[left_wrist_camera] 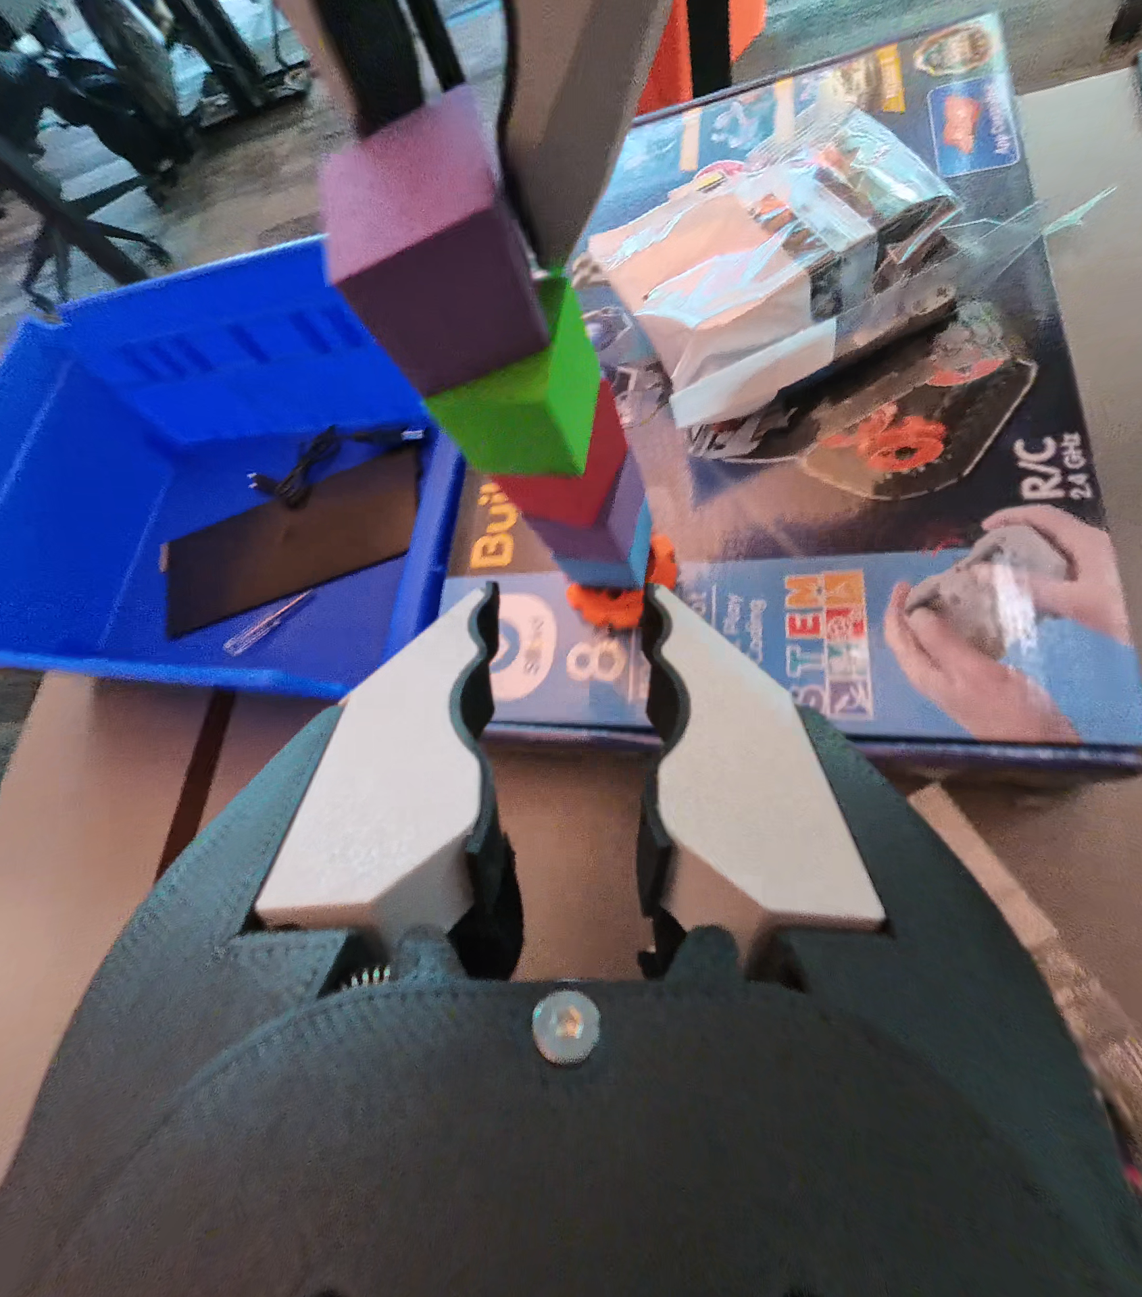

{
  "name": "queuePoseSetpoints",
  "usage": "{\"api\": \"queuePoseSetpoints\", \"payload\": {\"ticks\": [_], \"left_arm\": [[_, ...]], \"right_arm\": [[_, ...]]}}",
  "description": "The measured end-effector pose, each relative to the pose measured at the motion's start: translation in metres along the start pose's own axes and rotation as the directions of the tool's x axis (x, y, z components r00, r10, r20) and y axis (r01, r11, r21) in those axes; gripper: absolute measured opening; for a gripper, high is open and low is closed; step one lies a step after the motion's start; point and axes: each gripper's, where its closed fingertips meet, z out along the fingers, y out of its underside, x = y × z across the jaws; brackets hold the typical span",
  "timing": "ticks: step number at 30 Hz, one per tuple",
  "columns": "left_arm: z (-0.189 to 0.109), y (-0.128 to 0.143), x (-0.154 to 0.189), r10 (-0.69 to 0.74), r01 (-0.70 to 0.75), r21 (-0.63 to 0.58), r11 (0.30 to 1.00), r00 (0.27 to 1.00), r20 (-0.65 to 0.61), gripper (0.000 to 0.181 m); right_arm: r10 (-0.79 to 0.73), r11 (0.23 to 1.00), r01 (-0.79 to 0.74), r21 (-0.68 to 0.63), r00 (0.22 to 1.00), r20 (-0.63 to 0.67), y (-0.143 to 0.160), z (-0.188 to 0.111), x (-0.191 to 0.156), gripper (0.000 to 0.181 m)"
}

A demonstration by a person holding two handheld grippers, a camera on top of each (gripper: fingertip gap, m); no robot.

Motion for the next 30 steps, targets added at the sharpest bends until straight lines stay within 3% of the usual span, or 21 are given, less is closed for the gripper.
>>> {"api": "queuePoseSetpoints", "payload": {"ticks": [4,7,30], "left_arm": [[0.029,0.000,0.007,-0.032,0.031,-0.017,0.999,0.997,-0.071,0.043],[0.035,0.004,0.010,-0.032,0.027,-0.049,0.998,0.994,-0.108,0.029],[0.032,0.005,0.010,-0.043,0.022,-0.125,0.992,0.986,-0.163,0.029]], "right_arm": [[0.006,1.000,-0.006,0.002,1.000,0.005,0.003,0.001,-0.001,0.019],[0.005,1.000,-0.005,0.008,1.000,0.005,0.004,0.001,-0.001,0.017],[0.023,0.998,-0.024,0.052,0.999,0.026,0.008,0.001,-0.007,0.017]]}}
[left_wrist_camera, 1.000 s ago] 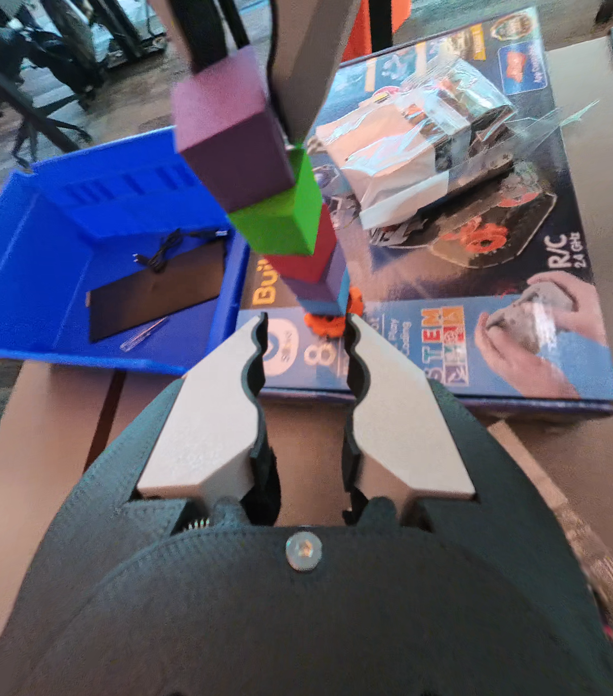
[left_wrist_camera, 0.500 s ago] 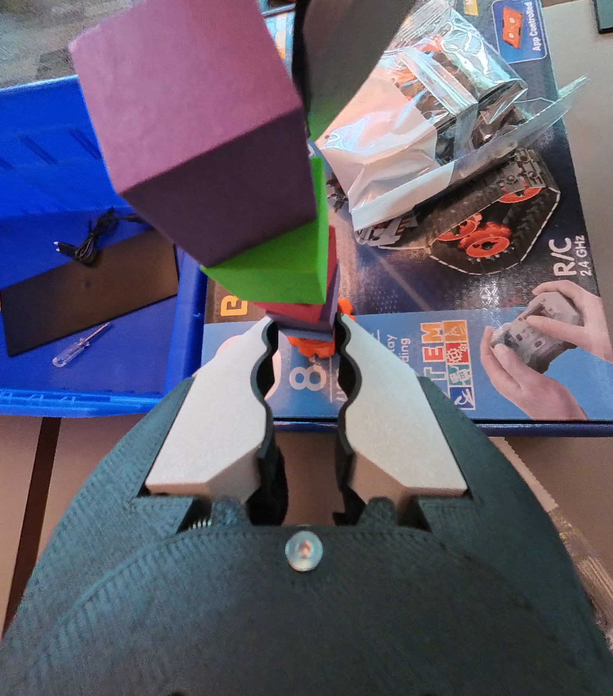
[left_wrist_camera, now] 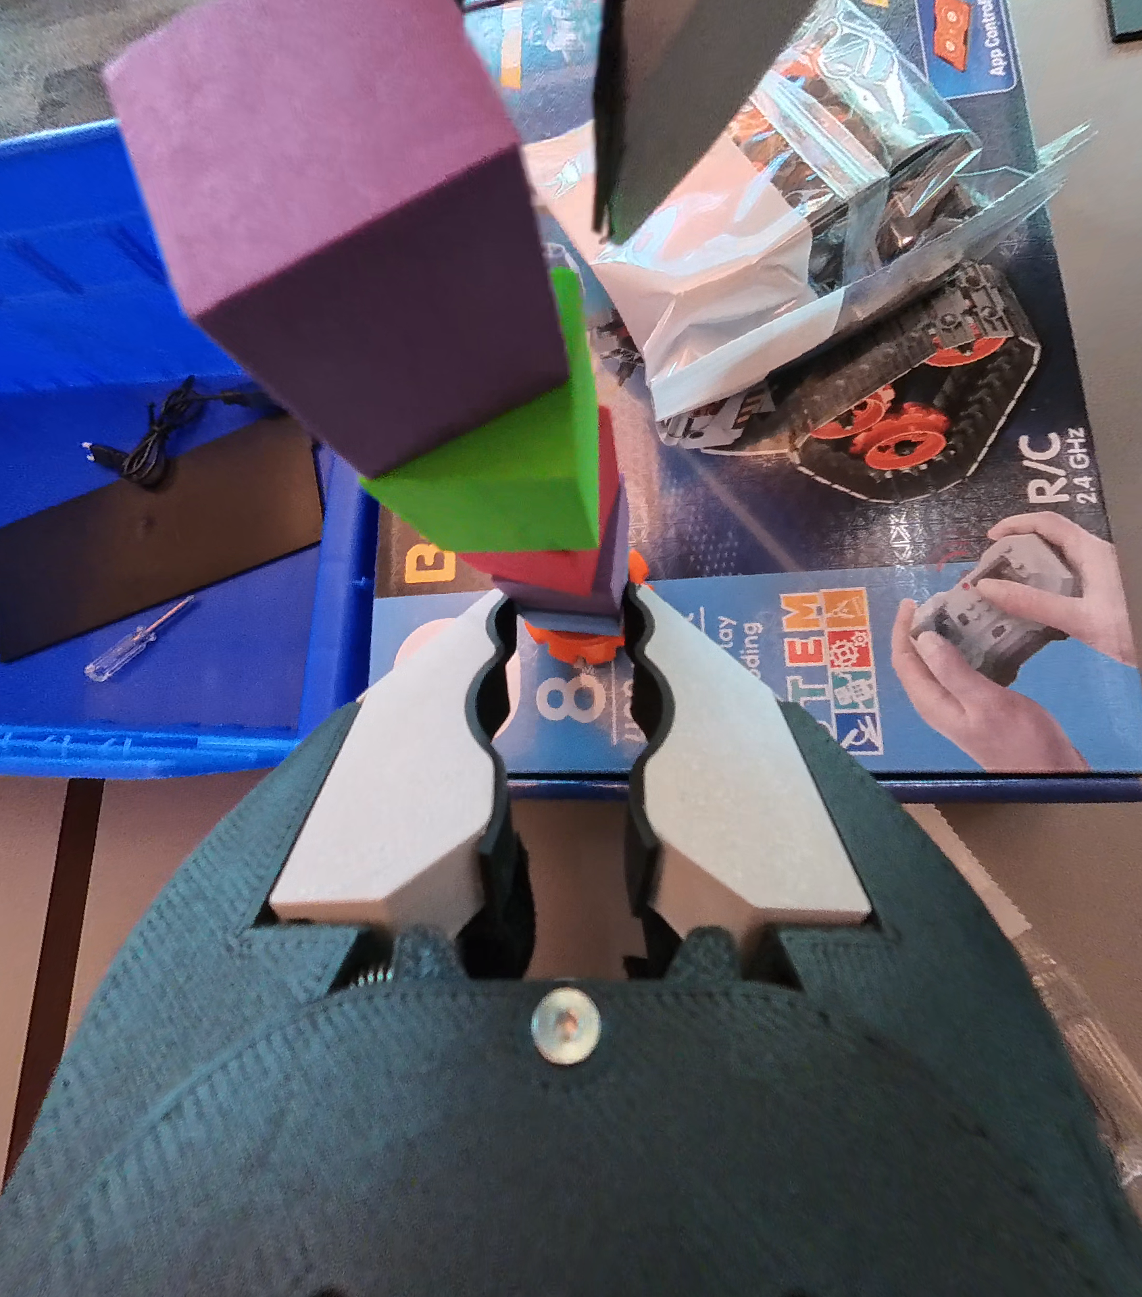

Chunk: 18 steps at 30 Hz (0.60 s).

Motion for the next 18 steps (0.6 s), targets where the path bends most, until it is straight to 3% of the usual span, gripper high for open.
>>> {"api": "queuePoseSetpoints", "payload": {"ticks": [7,18], "left_arm": [[0.000,0.002,0.000,-0.008,0.008,0.006,1.000,1.000,-0.007,0.031],[-0.012,0.002,-0.002,-0.018,0.018,0.022,1.000,1.000,-0.005,0.051]], "right_arm": [[0.002,1.000,-0.002,0.003,1.000,-0.001,0.000,0.000,0.001,0.017],[0.025,0.999,-0.025,0.021,1.000,-0.010,0.008,-0.005,0.000,0.018]]}}
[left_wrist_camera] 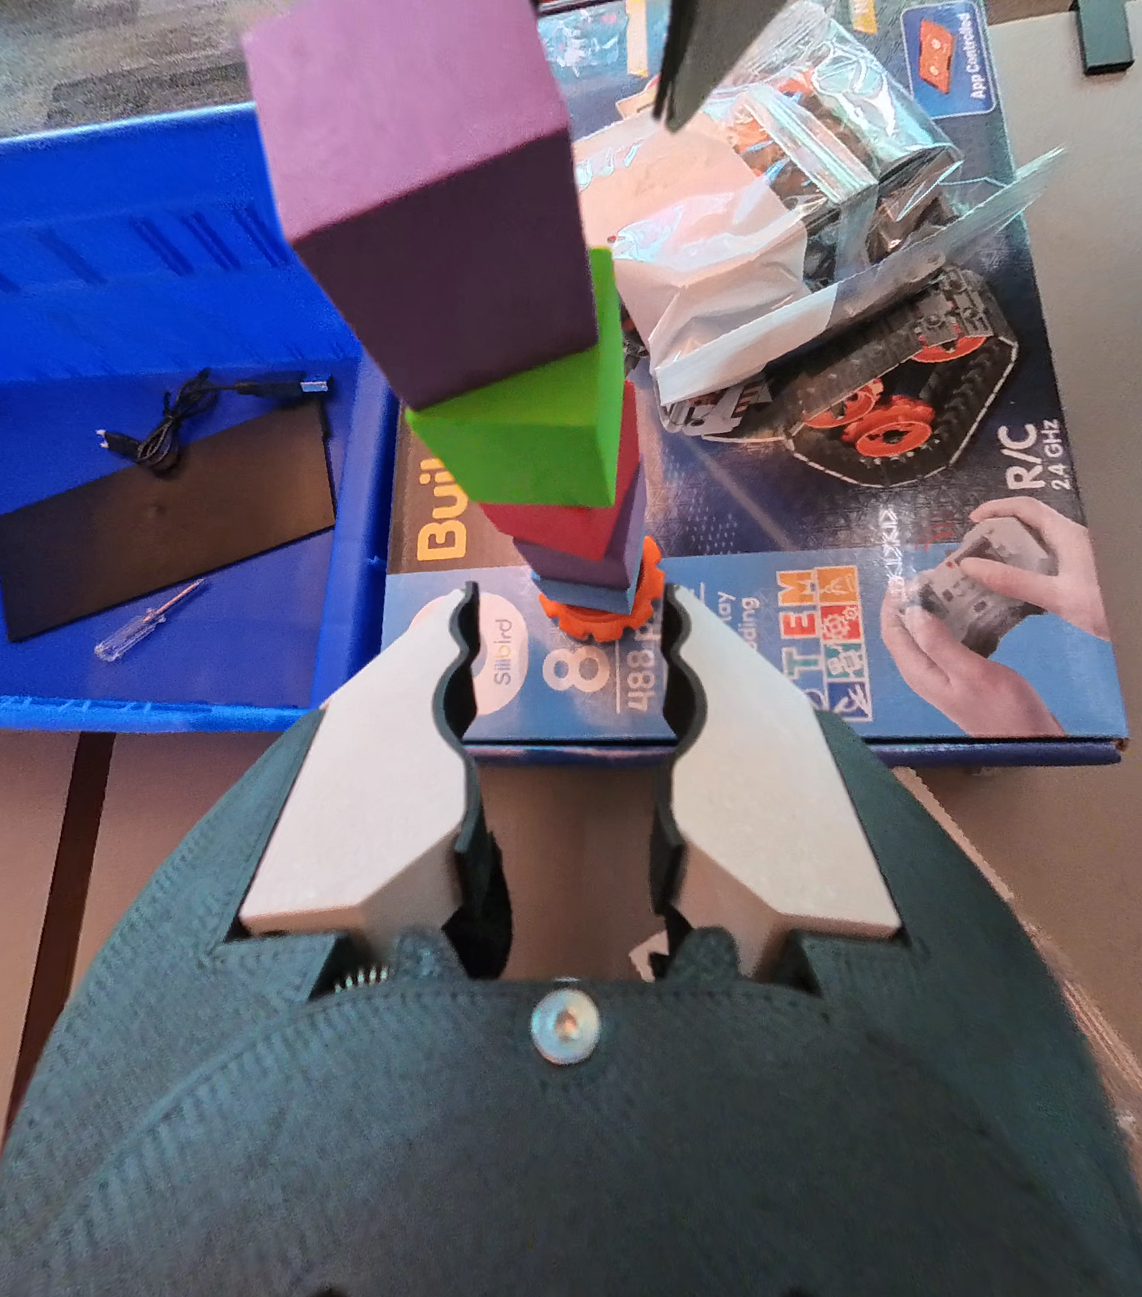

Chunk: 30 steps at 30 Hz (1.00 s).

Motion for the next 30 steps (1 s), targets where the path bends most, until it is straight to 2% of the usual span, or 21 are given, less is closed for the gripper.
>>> {"api": "queuePoseSetpoints", "payload": {"ticks": [3,5,8,12,16,21,25,28,30], "left_arm": [[-0.016,0.008,-0.001,0.005,-0.005,-0.001,1.000,1.000,0.015,0.051],[-0.034,0.023,-0.012,-0.003,0.003,-0.007,1.000,0.998,0.064,0.050],[-0.070,0.047,-0.052,-0.081,0.080,0.013,0.997,0.978,0.192,0.046],[-0.104,0.108,-0.122,-0.113,0.171,-0.098,0.980,0.896,0.430,0.042],[-0.102,0.158,-0.160,-0.150,0.266,-0.187,0.946,0.866,0.477,0.042],[-0.084,0.196,-0.189,-0.158,0.316,-0.280,0.907,0.869,0.470,0.042],[-0.069,0.212,-0.196,-0.174,0.333,-0.318,0.887,0.882,0.438,0.031],[-0.064,0.208,-0.194,-0.148,0.306,-0.309,0.900,0.884,0.442,0.027],[-0.069,0.201,-0.194,-0.082,0.265,-0.318,0.910,0.868,0.489,0.026]], "right_arm": [[0.018,1.000,-0.018,0.004,1.000,-0.018,0.006,-0.004,0.002,0.018],[0.034,0.999,-0.034,0.014,0.999,-0.031,0.012,-0.010,0.002,0.018],[0.063,0.996,-0.059,0.070,0.997,-0.049,0.016,-0.021,0.000,0.018],[0.106,0.982,-0.096,0.166,0.993,-0.056,0.017,-0.029,-0.007,0.017],[0.136,0.962,-0.123,0.243,0.990,-0.037,0.020,-0.030,-0.021,0.016],[0.162,0.946,-0.155,0.284,0.987,-0.002,0.029,-0.022,-0.034,0.015],[0.173,0.937,-0.172,0.305,0.985,0.021,0.034,-0.017,-0.038,0.014],[0.187,0.923,-0.184,0.339,0.982,0.024,0.032,-0.021,-0.033,0.014],[0.194,0.913,-0.184,0.364,0.981,0.010,0.031,-0.023,-0.030,0.012]]}}
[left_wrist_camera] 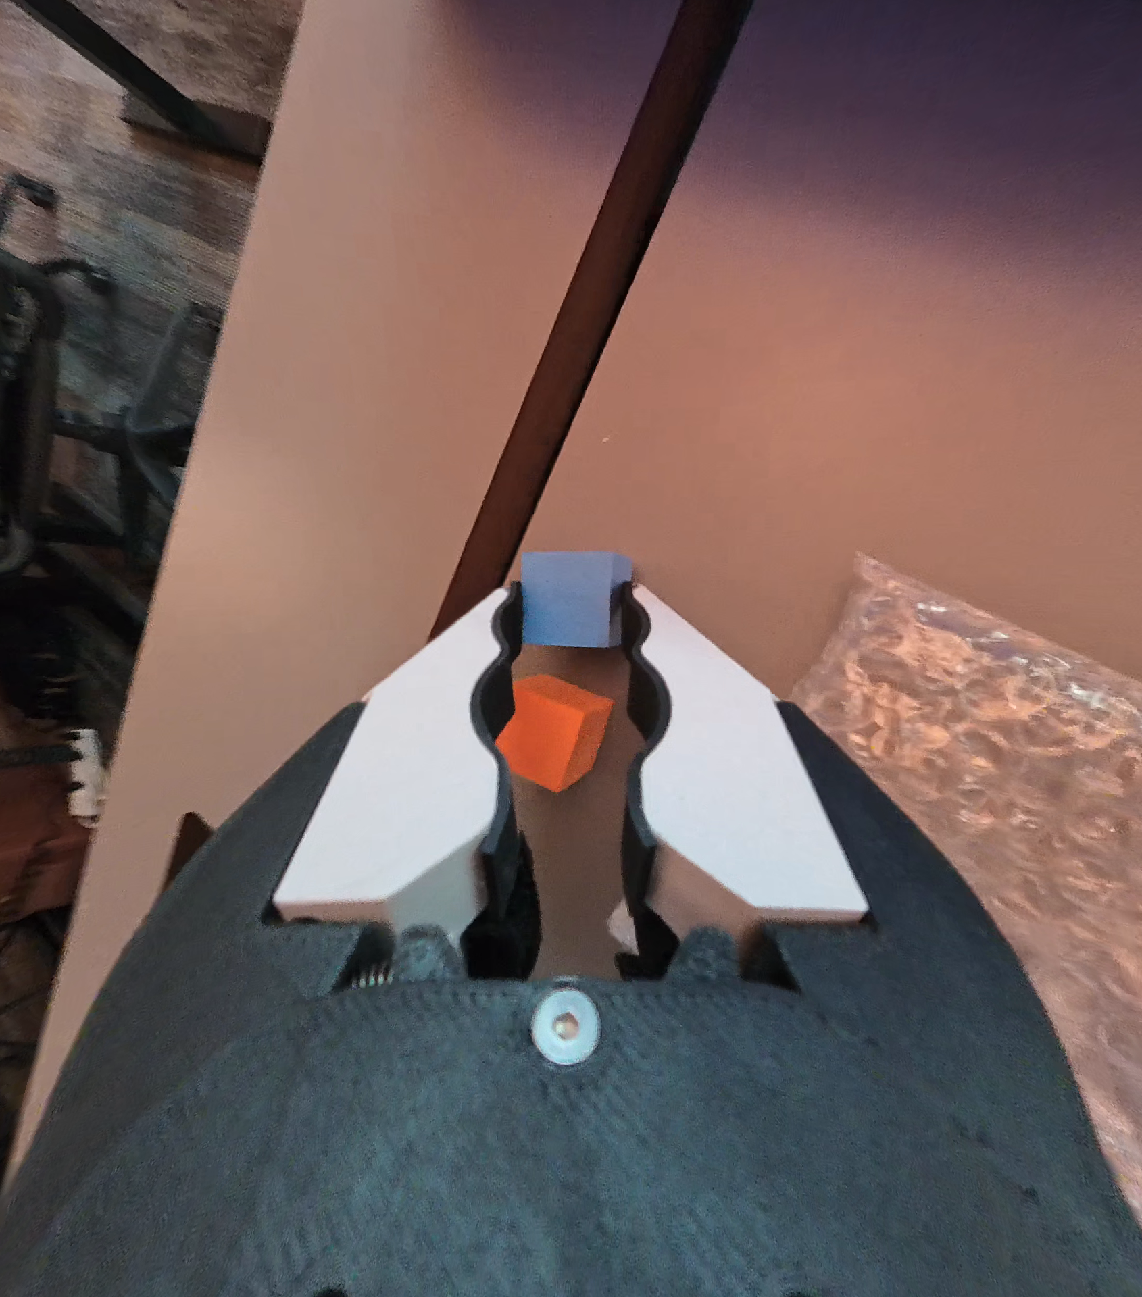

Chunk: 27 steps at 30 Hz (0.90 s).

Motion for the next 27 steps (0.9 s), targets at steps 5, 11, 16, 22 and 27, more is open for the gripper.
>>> {"api": "queuePoseSetpoints", "payload": {"ticks": [5,11,16,22,27], "left_arm": [[-0.027,-0.021,0.010,0.102,-0.108,0.038,0.993,0.985,0.136,0.026],[-0.064,-0.048,0.029,0.160,-0.182,0.096,0.979,0.967,0.200,0.026],[-0.091,-0.067,0.043,0.183,-0.214,0.149,0.966,0.963,0.196,0.026],[-0.145,-0.117,0.080,0.185,-0.188,0.327,0.926,0.982,0.042,0.026],[-0.192,-0.168,0.112,0.256,-0.180,0.451,0.874,0.960,-0.113,0.026]], "right_arm": [[0.006,0.999,-0.004,0.037,0.998,-0.057,-0.003,0.001,0.010,0.013],[0.034,0.994,-0.019,0.110,0.989,-0.141,-0.013,-0.005,0.018,0.014],[0.091,0.981,-0.049,0.190,0.971,-0.220,-0.015,-0.011,0.031,0.013],[0.166,0.958,-0.111,0.264,0.966,-0.197,-0.005,-0.002,0.044,0.010],[0.197,0.952,-0.144,0.269,0.963,-0.182,0.005,0.006,0.053,0.009]]}}
